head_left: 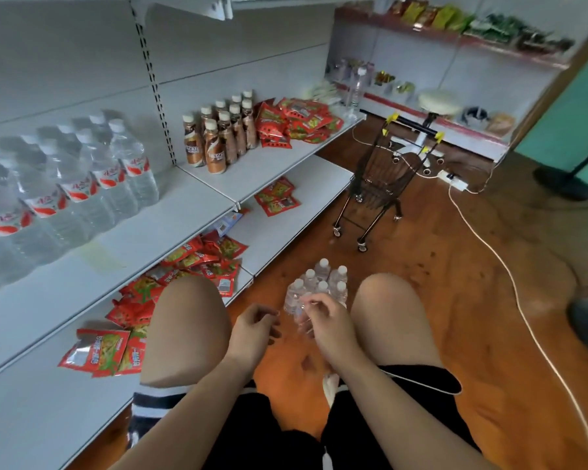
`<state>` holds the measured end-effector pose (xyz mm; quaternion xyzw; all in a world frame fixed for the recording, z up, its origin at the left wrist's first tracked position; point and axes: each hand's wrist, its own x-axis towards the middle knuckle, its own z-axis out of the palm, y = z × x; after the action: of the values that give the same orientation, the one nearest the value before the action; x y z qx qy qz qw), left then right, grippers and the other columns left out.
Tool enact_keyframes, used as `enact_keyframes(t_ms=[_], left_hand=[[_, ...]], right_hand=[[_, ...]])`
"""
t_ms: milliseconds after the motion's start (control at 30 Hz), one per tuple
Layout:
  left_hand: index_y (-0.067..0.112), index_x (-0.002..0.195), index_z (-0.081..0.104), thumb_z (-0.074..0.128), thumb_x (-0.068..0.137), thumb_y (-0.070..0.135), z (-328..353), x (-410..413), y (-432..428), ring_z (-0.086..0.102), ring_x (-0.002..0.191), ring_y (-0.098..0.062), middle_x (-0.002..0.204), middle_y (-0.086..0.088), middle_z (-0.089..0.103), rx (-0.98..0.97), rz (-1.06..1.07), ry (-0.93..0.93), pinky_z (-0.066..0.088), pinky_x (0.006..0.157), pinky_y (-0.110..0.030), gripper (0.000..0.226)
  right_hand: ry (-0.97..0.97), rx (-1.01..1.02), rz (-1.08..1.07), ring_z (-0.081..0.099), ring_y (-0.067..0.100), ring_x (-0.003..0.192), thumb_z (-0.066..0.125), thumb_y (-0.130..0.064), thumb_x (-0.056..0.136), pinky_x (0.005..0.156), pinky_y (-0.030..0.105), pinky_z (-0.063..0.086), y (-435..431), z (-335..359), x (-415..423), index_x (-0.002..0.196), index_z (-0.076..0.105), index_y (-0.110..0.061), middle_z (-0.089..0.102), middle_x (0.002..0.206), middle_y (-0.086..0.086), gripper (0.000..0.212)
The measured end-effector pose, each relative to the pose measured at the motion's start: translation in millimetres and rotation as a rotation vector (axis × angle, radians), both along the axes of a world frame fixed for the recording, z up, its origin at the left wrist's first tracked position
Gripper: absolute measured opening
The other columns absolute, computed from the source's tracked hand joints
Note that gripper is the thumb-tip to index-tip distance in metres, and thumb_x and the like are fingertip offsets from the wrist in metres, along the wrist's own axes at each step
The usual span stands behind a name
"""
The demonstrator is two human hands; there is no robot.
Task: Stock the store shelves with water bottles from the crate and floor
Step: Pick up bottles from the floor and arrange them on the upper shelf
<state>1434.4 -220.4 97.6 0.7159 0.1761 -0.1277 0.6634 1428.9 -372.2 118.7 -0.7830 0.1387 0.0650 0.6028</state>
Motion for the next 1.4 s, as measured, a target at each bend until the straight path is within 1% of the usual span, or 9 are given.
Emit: enact_keyframes(t_ms=[233, 400, 567, 667, 833, 967, 1100, 1233, 1400], left_hand=[[0.008, 0.093, 0.065, 0.057, 0.095, 0.000, -2.0, 1.6, -27.4, 0.063, 0.061, -0.019, 0.080, -0.008, 0.068, -0.017, -0.057, 0.018, 0.049, 0.058, -0.029, 0.012], [0.007, 0.092, 0.065, 0.056, 0.095, -0.001, -2.4, 12.9, -63.0, 0.062, 0.062, -0.016, 0.078, -0.007, 0.068, -0.017, -0.121, 0.024, 0.048, 0.057, -0.028, 0.013], [0.005, 0.098, 0.067, 0.056, 0.097, 0.001, 2.2, 30.1, -101.2, 0.064, 0.066, -0.015, 0.077, -0.003, 0.069, -0.066, -0.231, 0.040, 0.049, 0.061, -0.027, 0.012], [0.007, 0.100, 0.069, 0.058, 0.097, 0.003, 2.7, 45.0, -113.9, 0.066, 0.072, -0.018, 0.081, -0.003, 0.071, -0.070, -0.300, 0.031, 0.051, 0.064, -0.027, 0.013], [0.007, 0.100, 0.069, 0.054, 0.095, 0.001, -15.4, 89.0, -130.5, 0.065, 0.075, -0.020, 0.083, -0.006, 0.073, -0.019, -0.365, 0.083, 0.051, 0.071, -0.033, 0.017], [0.003, 0.099, 0.068, 0.054, 0.093, -0.002, -34.9, 137.3, -149.1, 0.066, 0.069, -0.017, 0.080, -0.007, 0.071, 0.020, -0.404, 0.145, 0.052, 0.063, -0.024, 0.016], [0.007, 0.096, 0.065, 0.051, 0.095, 0.002, -80.3, 183.4, -162.7, 0.065, 0.062, -0.015, 0.083, -0.009, 0.071, 0.081, -0.430, 0.219, 0.049, 0.062, -0.028, 0.016], [0.006, 0.096, 0.064, 0.052, 0.098, 0.008, -143.4, 188.6, -156.2, 0.062, 0.065, -0.019, 0.087, -0.011, 0.070, 0.232, -0.430, 0.350, 0.046, 0.061, -0.028, 0.012], [0.012, 0.090, 0.064, 0.054, 0.094, 0.010, -191.4, 172.7, -153.5, 0.067, 0.072, -0.027, 0.080, -0.005, 0.070, 0.370, -0.609, 0.398, 0.056, 0.074, -0.043, 0.010]], right_hand=[[0.114, 0.042, -0.180, 0.059, 0.016, 0.057, 0.052, -0.005, 0.101, 0.052, 0.022, 0.048, -43.0, -22.9, -14.0, 0.098, 0.065, -0.010, 0.067, 0.076, 0.014, 0.015], [0.153, 0.103, -0.241, 0.059, 0.017, 0.058, 0.052, -0.006, 0.101, 0.050, 0.020, 0.047, -76.9, -42.1, -9.1, 0.100, 0.064, -0.009, 0.063, 0.072, 0.011, 0.012], [0.197, 0.088, -0.195, 0.062, 0.015, 0.062, 0.053, -0.011, 0.102, 0.055, 0.023, 0.048, -102.6, -55.2, 7.6, 0.099, 0.060, -0.020, 0.065, 0.077, 0.006, 0.012], [0.205, 0.170, -0.224, 0.058, 0.015, 0.056, 0.051, -0.008, 0.102, 0.047, 0.026, 0.046, -109.2, -53.8, 18.0, 0.101, 0.058, -0.016, 0.062, 0.077, 0.008, 0.011], [0.290, 0.251, -0.205, 0.058, 0.012, 0.054, 0.051, -0.010, 0.101, 0.051, 0.028, 0.041, -115.2, -56.1, 43.9, 0.106, 0.060, -0.007, 0.065, 0.076, 0.007, 0.011], [0.305, 0.060, -0.201, 0.065, 0.017, 0.062, 0.053, -0.014, 0.097, 0.057, 0.027, 0.049, -134.3, -74.7, 93.1, 0.093, 0.064, -0.015, 0.073, 0.080, 0.009, 0.012], [0.329, -0.242, -0.203, 0.071, 0.025, 0.082, 0.057, -0.023, 0.086, 0.077, 0.039, 0.058, -164.9, -123.2, 146.0, 0.091, 0.068, -0.020, 0.074, 0.083, -0.001, 0.013], [0.483, -0.522, 0.024, 0.066, 0.023, 0.091, 0.053, -0.019, 0.093, 0.080, 0.034, 0.054, -182.7, -191.5, 169.9, 0.103, 0.066, -0.016, 0.069, 0.093, -0.001, 0.017], [0.594, -0.676, 0.236, 0.062, 0.033, 0.118, 0.048, -0.041, 0.103, 0.090, 0.036, 0.049, -172.8, -252.4, 191.4, 0.133, 0.053, -0.007, 0.064, 0.127, 0.015, 0.046]])
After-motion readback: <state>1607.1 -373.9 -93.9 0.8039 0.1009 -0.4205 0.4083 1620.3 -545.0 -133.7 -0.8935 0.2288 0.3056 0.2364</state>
